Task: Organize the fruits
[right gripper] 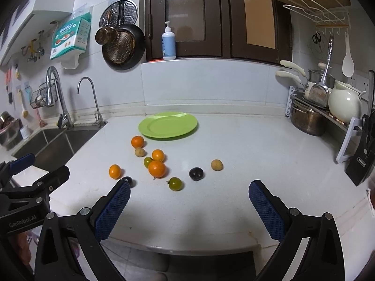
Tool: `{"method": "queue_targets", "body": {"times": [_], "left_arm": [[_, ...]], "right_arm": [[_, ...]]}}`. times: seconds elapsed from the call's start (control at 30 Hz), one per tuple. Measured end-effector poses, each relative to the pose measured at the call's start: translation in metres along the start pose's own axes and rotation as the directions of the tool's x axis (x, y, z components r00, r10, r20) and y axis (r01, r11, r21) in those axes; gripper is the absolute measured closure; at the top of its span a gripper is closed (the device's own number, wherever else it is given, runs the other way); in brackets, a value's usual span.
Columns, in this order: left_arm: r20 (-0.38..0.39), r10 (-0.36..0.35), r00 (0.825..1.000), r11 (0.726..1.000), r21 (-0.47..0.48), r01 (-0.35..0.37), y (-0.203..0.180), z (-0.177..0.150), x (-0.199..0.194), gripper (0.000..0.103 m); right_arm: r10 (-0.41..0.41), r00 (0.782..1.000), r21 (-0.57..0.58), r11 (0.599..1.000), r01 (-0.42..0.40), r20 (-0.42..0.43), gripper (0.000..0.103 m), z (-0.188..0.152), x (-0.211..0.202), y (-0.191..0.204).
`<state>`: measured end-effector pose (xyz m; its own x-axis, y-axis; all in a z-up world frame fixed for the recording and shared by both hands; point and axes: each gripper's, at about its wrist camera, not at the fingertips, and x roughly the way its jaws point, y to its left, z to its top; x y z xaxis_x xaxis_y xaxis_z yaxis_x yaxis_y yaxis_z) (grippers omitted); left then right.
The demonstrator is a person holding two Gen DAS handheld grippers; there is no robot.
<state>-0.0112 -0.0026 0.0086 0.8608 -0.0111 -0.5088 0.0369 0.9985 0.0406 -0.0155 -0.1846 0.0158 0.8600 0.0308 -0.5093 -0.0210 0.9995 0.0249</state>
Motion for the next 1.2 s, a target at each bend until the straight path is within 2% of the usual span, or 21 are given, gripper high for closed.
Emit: {"method": "queue_targets", "body": {"times": [0.77, 1.2], "left_arm": [[0.023, -0.011, 1.000, 1.000, 0.007, 0.011, 0.0014, 0.0000, -0.0029, 0.000], [0.006, -0.010, 1.000, 1.000, 0.010, 0.010, 0.0044, -0.0001, 0.0038, 0.000]], "right_arm": [[-0.001, 1.000, 0.001, 1.000, 0.001, 0.002, 0.001, 0.0003, -0.0011, -0.0016], [0.003, 1.000, 0.000, 1.000, -0.003, -0.010, 0.001, 0.0002, 0.0030, -0.0002]]}}
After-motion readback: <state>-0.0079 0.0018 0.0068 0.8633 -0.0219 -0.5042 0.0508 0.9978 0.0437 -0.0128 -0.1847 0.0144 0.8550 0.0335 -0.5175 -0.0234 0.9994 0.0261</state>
